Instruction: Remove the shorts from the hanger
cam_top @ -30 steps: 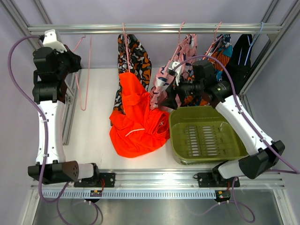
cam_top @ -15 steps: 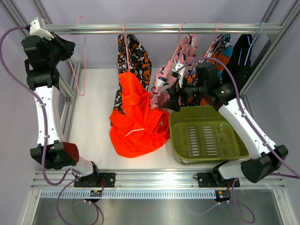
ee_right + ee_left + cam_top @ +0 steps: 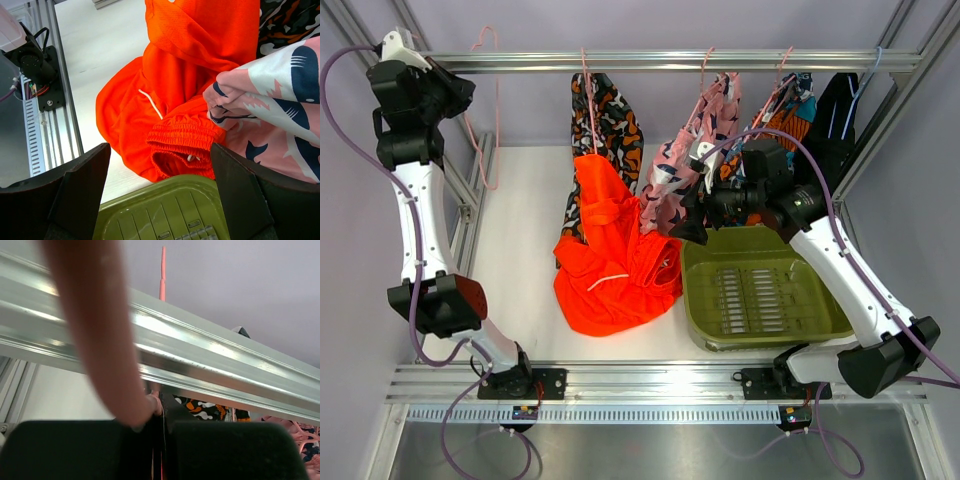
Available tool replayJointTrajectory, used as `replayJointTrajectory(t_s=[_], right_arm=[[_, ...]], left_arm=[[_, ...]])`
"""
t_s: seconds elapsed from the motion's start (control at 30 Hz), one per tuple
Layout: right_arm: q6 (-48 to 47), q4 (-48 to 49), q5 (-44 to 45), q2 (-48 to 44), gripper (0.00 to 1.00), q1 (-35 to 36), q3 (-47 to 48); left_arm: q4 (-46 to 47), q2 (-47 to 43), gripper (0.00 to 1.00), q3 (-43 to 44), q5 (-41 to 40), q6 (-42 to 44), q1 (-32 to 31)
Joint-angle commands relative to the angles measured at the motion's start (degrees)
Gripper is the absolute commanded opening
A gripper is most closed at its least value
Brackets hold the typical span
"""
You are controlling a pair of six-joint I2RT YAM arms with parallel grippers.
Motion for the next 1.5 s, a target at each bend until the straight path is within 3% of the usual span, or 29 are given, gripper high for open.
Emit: replayJointTrajectory(t_s=[0.0,0.37,0.63,1.3,1.47], right_arm=[[-0.5,2.0,-1.5,-1.3,0.90,-0.7,0.0],[0.7,2.9,-2.6,-0.6,0.90,-0.7,0.5],[0.5,2.8,-2.7,-0.7,0.90,-0.7,0.5],[0.7,2.9,-2.7,-0.2,0.91,-0.7,0.8],[0.7,2.9,-2.7,-0.6,0.91,-0.7,0.5]], left_arm=[[0.3,-0.1,0.02,5.2,-2.0,1.8,0.4],[-6.4,-3.5,0.00,2.8,-3.2,-0.3,0.3],[-4.6,-4.4,0.00,-0.7,-2.0,-1.2,0.0],[-11.3,1.7,0.02,1.8,-5.6,4.0,-7.0],[-9.3,0.0,0.04,-4.1,-5.7,4.0,-7.0]])
